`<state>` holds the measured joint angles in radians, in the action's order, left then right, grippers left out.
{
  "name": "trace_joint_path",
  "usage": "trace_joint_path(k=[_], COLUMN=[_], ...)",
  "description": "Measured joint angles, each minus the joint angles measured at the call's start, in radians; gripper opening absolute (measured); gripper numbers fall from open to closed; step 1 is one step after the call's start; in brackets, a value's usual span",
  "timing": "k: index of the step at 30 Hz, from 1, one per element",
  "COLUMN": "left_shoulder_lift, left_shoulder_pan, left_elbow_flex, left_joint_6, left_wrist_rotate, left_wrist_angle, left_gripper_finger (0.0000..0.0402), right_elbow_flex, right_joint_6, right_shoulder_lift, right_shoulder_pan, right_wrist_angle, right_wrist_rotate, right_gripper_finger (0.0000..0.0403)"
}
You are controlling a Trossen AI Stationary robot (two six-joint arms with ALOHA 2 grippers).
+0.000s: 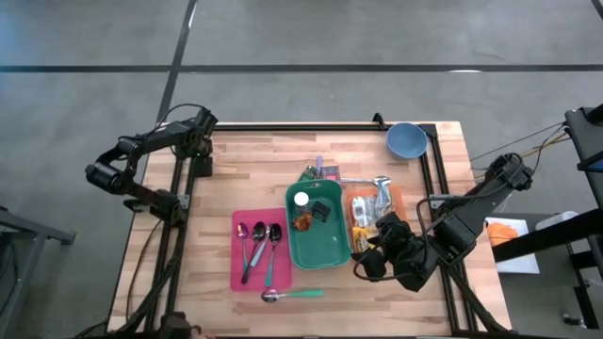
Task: Pick & Place Food Item
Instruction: Put the brown seasoning bottle into the green bin
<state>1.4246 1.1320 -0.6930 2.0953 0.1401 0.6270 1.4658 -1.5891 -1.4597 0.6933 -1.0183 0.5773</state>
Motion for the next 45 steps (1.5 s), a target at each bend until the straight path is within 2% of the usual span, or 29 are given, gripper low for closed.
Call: trace_joint_path(k=[4, 7, 14, 19, 23, 27, 29, 30, 32, 35, 38, 42, 45], left_shoulder_lift=[0.0, 0.0, -0.001, -0.001, -0.001, -0.002, -0.01, -0.018, -0.037, -0.068, -0.084, -0.087, -0.087], left_shoulder_pan=[0.0, 0.0, 0.0, 0.0, 0.0, -0.005, -0.023, -0.035, -0.061, -0.097, -0.132, -0.168, -0.199], left_elbow_flex=[0.0, 0.0, 0.0, 0.0, 0.0, 0.0, -0.002, -0.008, -0.026, -0.054, -0.093, -0.156, -0.201], left_joint_6=[-0.045, -0.067, -0.179, -0.34, -0.623, -1.077, -1.299, -1.384, -1.531, -1.727, -1.854, -1.951, -1.984], left_wrist_rotate=[-0.011, -0.019, -0.102, -0.237, -0.414, -0.666, -0.782, -0.809, -0.784, -0.617, -0.468, -0.254, -0.136], left_wrist_angle=[-0.003, -0.004, -0.039, -0.122, -0.182, -0.193, -0.139, -0.087, 0.025, 0.18, 0.309, 0.408, 0.438], left_gripper_finger=[0.0058, 0.0028, 0.0017, 0.0017, 0.0017, 0.0017, 0.0017, 0.0017, 0.0017, 0.0017, 0.0017, 0.0017, 0.0017], right_elbow_flex=[0.0, 0.0, 0.0, 0.0, 0.0, 0.0, 0.0, 0.0, 0.0, 0.0, 0.0, 0.0, 0.0], right_joint_6=[-0.001, -0.005, 0.004, 0.083, 0.179, 0.242, 0.262, 0.273, 0.29, 0.303, 0.307, 0.307, 0.293], right_shoulder_lift=[0.0, 0.0, 0.0, 0.0, 0.0, 0.0, -0.002, -0.003, -0.009, -0.017, -0.022, -0.023, -0.023], right_shoulder_pan=[0.0, 0.0, 0.0, 0.003, 0.008, 0.024, 0.032, 0.036, 0.041, 0.042, 0.042, 0.042, 0.042], right_wrist_angle=[0.0, 0.002, 0.008, 0.035, 0.072, 0.096, 0.107, 0.118, 0.138, 0.162, 0.181, 0.186, 0.186], right_wrist_rotate=[0.0, -0.005, -0.009, -0.009, -0.009, -0.009, -0.009, -0.009, -0.009, -0.013, -0.025, -0.029, -0.029], right_gripper_finger=[0.0369, 0.0369, 0.0369, 0.0369, 0.0369, 0.0369, 0.0369, 0.0369, 0.0369, 0.0369, 0.0369, 0.0369, 0.0369])
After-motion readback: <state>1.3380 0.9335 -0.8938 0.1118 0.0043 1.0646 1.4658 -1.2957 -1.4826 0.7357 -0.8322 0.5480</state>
